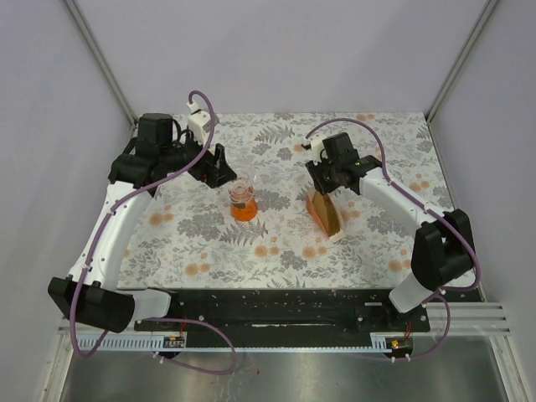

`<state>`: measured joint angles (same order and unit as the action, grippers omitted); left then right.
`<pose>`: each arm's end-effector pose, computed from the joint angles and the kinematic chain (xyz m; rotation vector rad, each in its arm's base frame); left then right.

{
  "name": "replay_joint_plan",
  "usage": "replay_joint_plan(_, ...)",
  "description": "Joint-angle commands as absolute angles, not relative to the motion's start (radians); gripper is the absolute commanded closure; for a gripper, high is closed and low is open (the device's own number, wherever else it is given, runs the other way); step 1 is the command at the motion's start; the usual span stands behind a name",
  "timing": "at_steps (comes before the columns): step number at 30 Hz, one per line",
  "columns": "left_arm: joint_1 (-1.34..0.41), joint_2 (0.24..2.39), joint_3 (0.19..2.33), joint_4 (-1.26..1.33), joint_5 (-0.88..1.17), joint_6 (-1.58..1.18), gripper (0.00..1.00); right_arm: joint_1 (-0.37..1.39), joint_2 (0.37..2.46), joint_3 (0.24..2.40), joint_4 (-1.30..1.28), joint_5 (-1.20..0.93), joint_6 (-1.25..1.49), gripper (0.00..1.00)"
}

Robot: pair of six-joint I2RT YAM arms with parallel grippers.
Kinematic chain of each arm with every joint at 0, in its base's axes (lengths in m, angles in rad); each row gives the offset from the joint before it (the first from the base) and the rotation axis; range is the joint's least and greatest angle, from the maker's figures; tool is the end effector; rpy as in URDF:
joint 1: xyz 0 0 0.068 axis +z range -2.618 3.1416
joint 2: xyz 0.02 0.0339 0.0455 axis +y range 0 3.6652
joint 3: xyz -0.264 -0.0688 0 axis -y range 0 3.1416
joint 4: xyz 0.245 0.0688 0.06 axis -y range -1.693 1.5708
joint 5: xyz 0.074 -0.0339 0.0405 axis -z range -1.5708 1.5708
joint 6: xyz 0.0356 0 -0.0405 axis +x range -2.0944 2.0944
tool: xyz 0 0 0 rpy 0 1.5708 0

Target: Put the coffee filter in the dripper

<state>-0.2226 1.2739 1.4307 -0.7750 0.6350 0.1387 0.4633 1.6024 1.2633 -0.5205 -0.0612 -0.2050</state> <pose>0.2480 -0.0778 0.4040 0.7320 2.0140 -0.7394 0.3129 0.1587 0.2695 -0.8255 2.2933 0.1906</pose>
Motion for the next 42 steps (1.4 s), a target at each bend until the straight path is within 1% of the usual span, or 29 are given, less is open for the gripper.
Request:
replay_joint_plan(1,-0.229,1.278,1.434,-0.746,0.666,0.15,0.13,0.46,1.6,1.325,-0.526,-0.038,-0.181,0.59)
replay_joint_plan(3,-0.23,1.281,1.436,-0.746,0.664,0.152,0.13,0.46,1.595,1.335,-0.534,-0.037,-0.176,0.54)
replay_joint_plan(8,-0.232,1.279,1.434,-0.744,0.664,0.155,0.13,0.46,1.579,1.362,-0.561,-0.014,-0.147,0.5)
replay_joint_plan(12,-0.232,1.282,1.434,-0.746,0.664,0.155,0.13,0.46,1.53,1.364,-0.566,-0.006,-0.117,0.51)
replay_joint_plan(13,-0.233,1.282,1.434,-0.746,0.664,0.155,0.13,0.462,1.516,1.367,-0.571,0.027,-0.106,0.51)
replay_joint_plan(16,-0.233,1.284,1.436,-0.746,0.661,0.156,0.13,0.46,1.474,1.382,-0.612,0.075,-0.04,0.54)
replay_joint_plan(18,-0.233,1.281,1.436,-0.746,0.658,0.16,0.13,0.462,1.439,1.382,-0.65,0.068,-0.006,0.54)
replay_joint_plan(23,-0.233,1.258,1.436,-0.764,0.615,0.202,0.12,0.468,1.316,1.275,-0.669,0.058,0.15,0.52)
replay_joint_plan(25,-0.233,1.236,1.436,-0.775,0.574,0.232,0.09,0.472,1.26,1.23,-0.663,0.043,0.193,0.52)
replay_joint_plan(27,-0.232,1.214,1.431,-0.779,0.511,0.256,0.07,0.476,1.224,1.2,-0.664,0.017,0.218,0.54)
replay_joint_plan(29,-0.224,1.195,1.413,-0.778,0.433,0.275,0.06,0.48,1.212,1.18,-0.676,0.012,0.233,0.6)
replay_joint_plan(34,-0.124,1.163,1.358,-0.781,0.436,0.282,0.05,0.503,1.258,1.157,-0.664,0.017,0.242,0.74)
replay_joint_plan(35,-0.105,1.155,1.345,-0.781,0.439,0.285,0.05,0.509,1.268,1.158,-0.661,0.028,0.247,0.76)
replay_joint_plan(42,-0.02,1.131,1.298,-0.782,0.449,0.296,0.04,0.554,1.357,1.175,-0.637,0.106,0.241,0.76)
